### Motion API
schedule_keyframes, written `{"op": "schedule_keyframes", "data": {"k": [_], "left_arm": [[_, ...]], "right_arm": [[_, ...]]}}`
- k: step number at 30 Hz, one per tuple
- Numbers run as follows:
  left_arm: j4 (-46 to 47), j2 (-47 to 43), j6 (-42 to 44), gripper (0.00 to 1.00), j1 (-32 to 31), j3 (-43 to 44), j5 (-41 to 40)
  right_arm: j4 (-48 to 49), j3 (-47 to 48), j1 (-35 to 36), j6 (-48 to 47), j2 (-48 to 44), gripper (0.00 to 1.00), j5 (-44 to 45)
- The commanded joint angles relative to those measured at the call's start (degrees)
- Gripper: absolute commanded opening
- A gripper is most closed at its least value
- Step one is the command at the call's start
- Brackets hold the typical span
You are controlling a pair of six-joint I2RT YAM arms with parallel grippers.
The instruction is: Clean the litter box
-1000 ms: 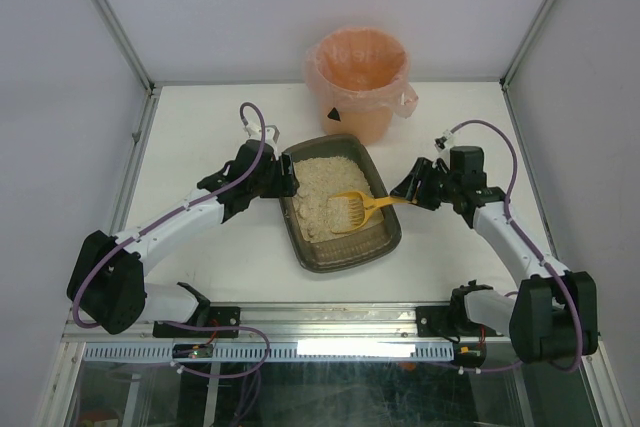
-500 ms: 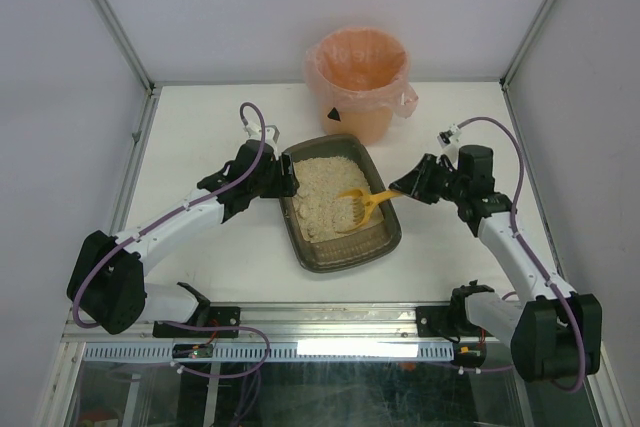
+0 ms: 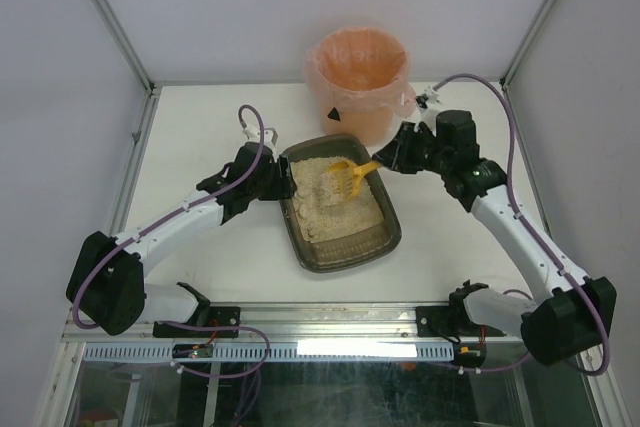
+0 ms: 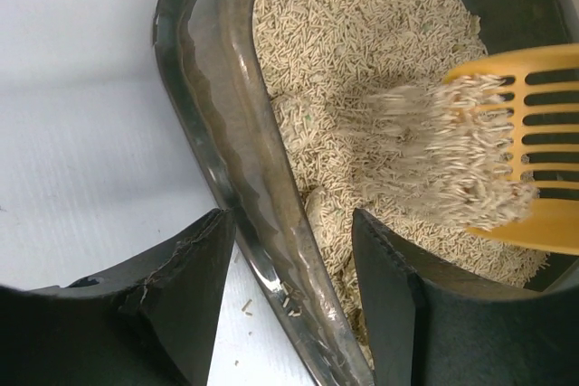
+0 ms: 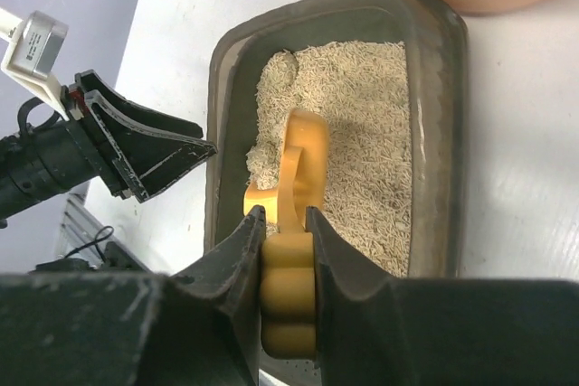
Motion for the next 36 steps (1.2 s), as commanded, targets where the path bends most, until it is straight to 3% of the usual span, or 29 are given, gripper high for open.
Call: {"op": "schedule_keyframes", "data": {"k": [1, 7, 13, 23, 36], "left_arm": [[2.49, -2.51, -1.16, 0.56, 0.67, -0.80, 0.82], [2.69, -2.56, -1.43, 0.53, 0.67, -1.43, 0.65], [3.53, -1.68, -1.71, 0.48, 0.68, -1.79, 2.10], [5.10, 1.14, -1.63, 0.43, 0.58, -2.03, 4.51], [5.70, 5.96, -1.82, 0.40, 0.66, 1.00, 0.66]], "right_arm": [[-6.65, 8.38, 8.24, -5.91, 4.07, 0.00, 14.39], [-11.36, 15.63, 15.66, -8.93, 10.04, 0.00, 26.35], [-17.83, 23.56, 17.46, -9.34, 17.64, 0.00, 27.02], [-17.93, 21.26, 16.69, -5.45, 25.64, 0.00, 18.88], [-0.39, 3.73, 11.30, 4.43, 25.93, 0.00, -4.71]]}}
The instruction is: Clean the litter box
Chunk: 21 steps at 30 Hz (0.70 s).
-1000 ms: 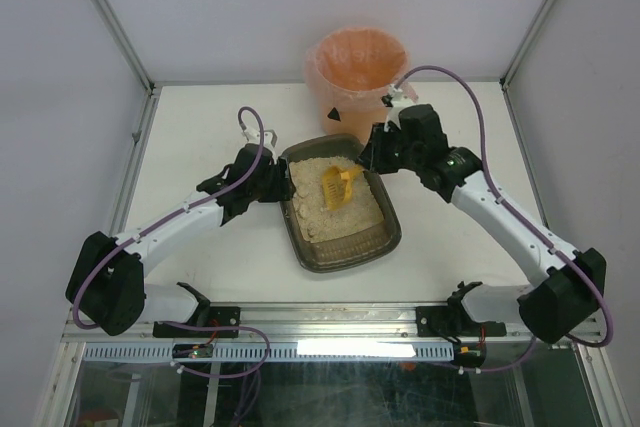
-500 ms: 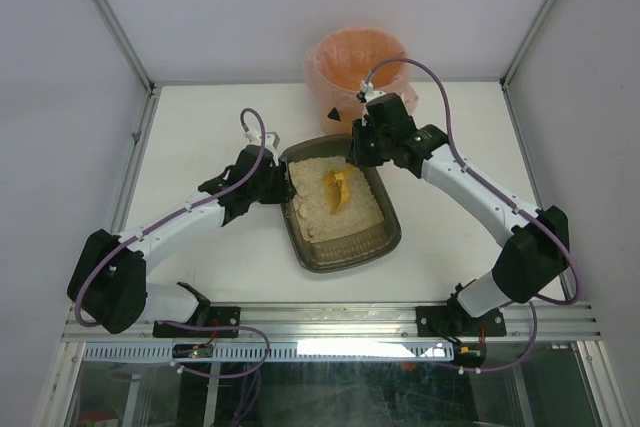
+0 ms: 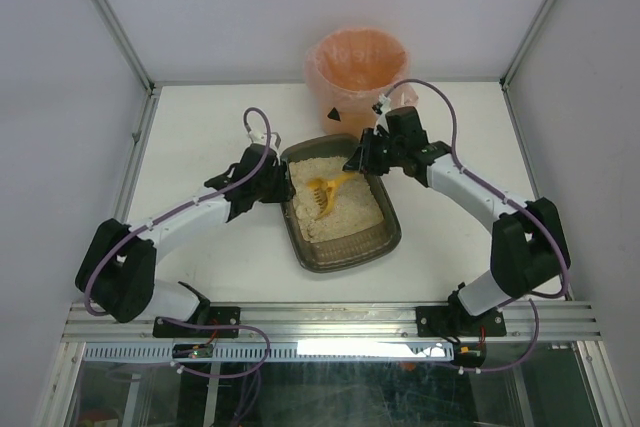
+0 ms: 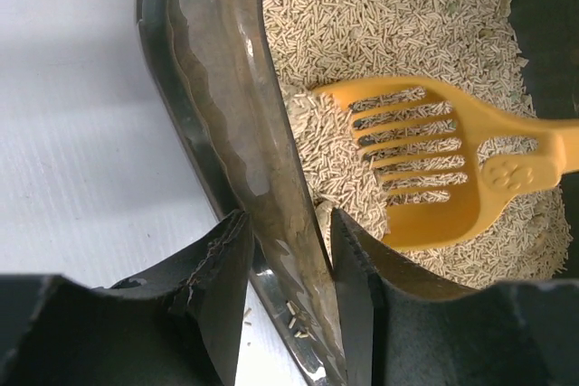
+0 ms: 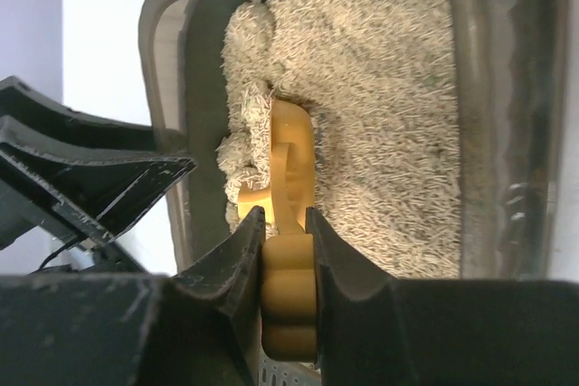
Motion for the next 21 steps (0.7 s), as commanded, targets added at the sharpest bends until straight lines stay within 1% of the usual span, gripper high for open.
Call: {"op": "schedule_keyframes", "data": {"k": [1, 7, 11, 16, 21], "left_arm": [[2.78, 4.14, -0.39, 0.39, 0.23, 3.44, -1.76], [2.12, 8.67, 0.48, 0.38, 0.48, 8.23, -3.03], [1.51, 11.89, 0.98, 0.38, 0.63, 11.46, -3.49], [0.98, 14.44, 1.65, 0.37, 1.05, 13.94, -4.18], [-0.15, 15.37, 2.60, 0.37, 1.76, 16.33, -4.92]], "right_arm": [[0.31, -6.30, 1.90, 3.45, 2.73, 0.00, -10.60], [6.88, -12.58, 3.69, 9.47, 1.46, 0.00, -11.88], [13.83, -18.05, 5.66, 15.60, -1.10, 0.00, -10.14], [20.22, -23.69, 9.35, 23.40, -5.30, 0.00, -4.91], [28.74, -30.71, 10.20, 30.11, -10.15, 0.00, -3.95]]}}
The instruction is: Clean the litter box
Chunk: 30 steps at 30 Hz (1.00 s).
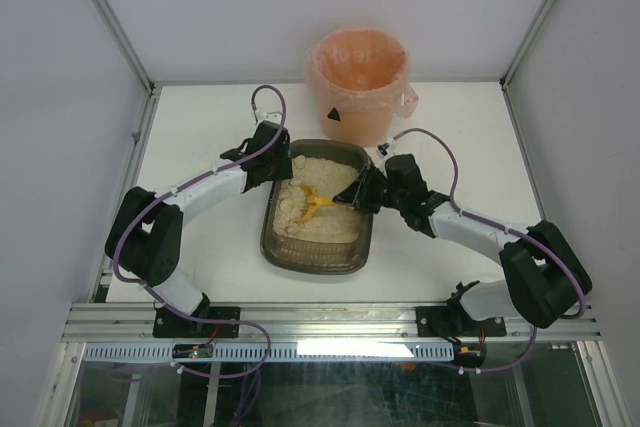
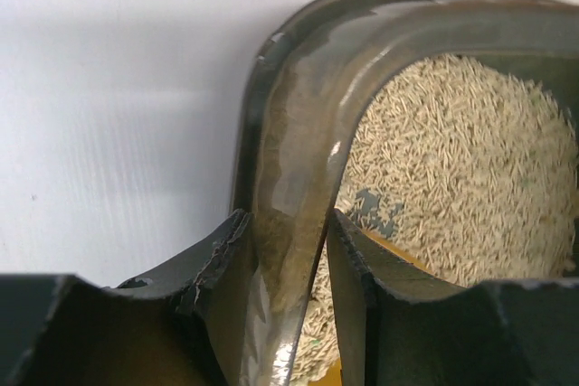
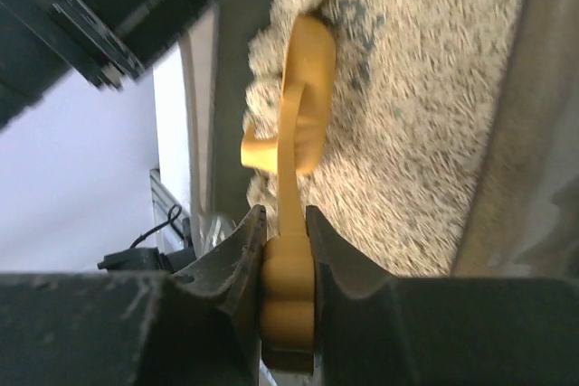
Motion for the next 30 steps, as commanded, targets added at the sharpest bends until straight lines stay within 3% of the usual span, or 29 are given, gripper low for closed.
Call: {"op": "schedule_keyframes", "data": {"k": [1, 11, 20, 30], "left_arm": [[4.91, 2.20, 0.40, 0.37, -0.10, 2.51, 3.02], [4.38, 0.51, 1.23, 0.38, 0.09, 1.21, 3.55], [2.51, -3.11, 2.09, 0.46, 0.93, 1.88, 2.78], [1.29, -5.73, 2.47, 0.48, 1.78, 1.76, 2.30]], "right_arm": [[2.22, -6.51, 3.60, 7.70, -2.04, 0.00, -3.30], [18.24, -14.08, 3.53, 15.96, -4.15, 0.00, -1.83], [30.84, -17.92, 3.50, 18.67, -3.88, 0.00, 0.90], [26.23, -18.08, 3.37, 16.09, -9.53, 0.00, 2.15]]}}
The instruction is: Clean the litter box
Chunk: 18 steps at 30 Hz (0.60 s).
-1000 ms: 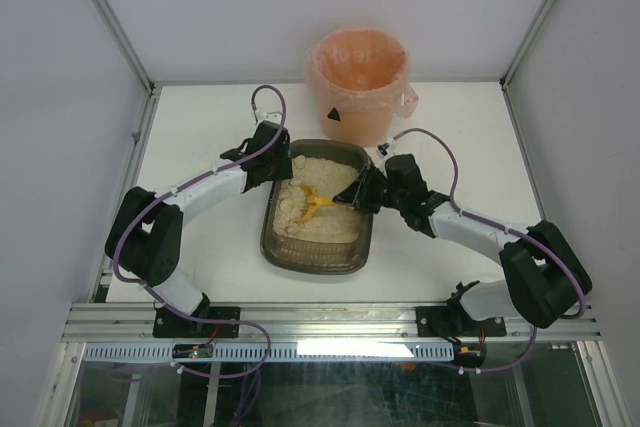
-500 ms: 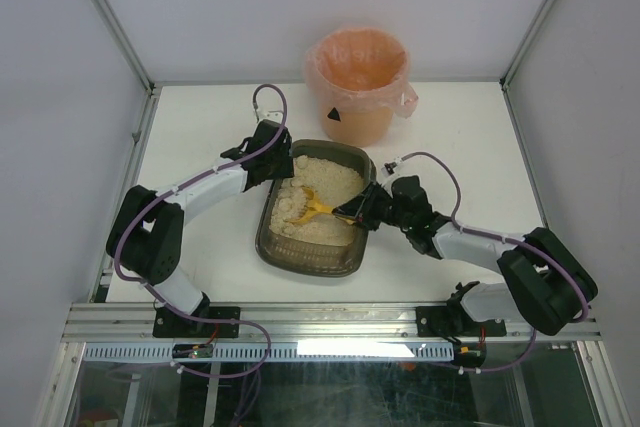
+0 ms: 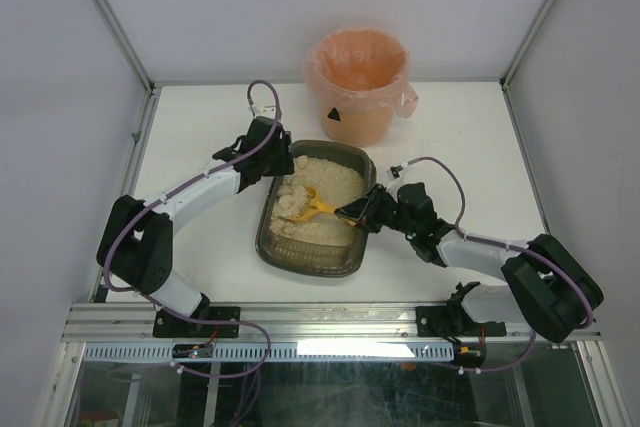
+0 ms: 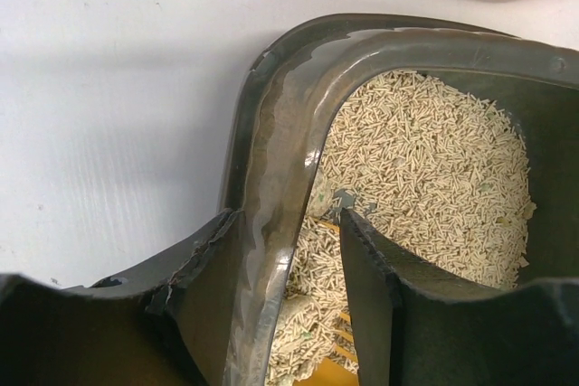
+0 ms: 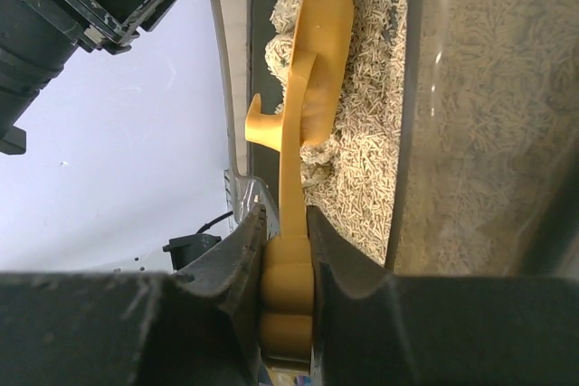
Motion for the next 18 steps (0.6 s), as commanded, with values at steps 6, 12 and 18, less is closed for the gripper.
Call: {"op": "schedule_keyframes", "data": {"k": [6, 12, 18], "left_arm": [[0.81, -3.74, 1.16, 0.49, 0.98, 0.98, 1.08], [0.35, -5.05, 1.25, 0.51, 1.16, 1.05, 1.19], [0.10, -6.04, 1.42, 0.52, 1.43, 1.16, 1.74]], "right_arm": [[0.68, -1.29, -0.56, -1.07, -8.10, 0.00, 1.21], [1.15, -3.78, -2.27, -1.54, -11.44, 0.00, 0.86], [3.65, -6.43, -3.30, -4.23, -13.81, 0.00, -1.54]]}}
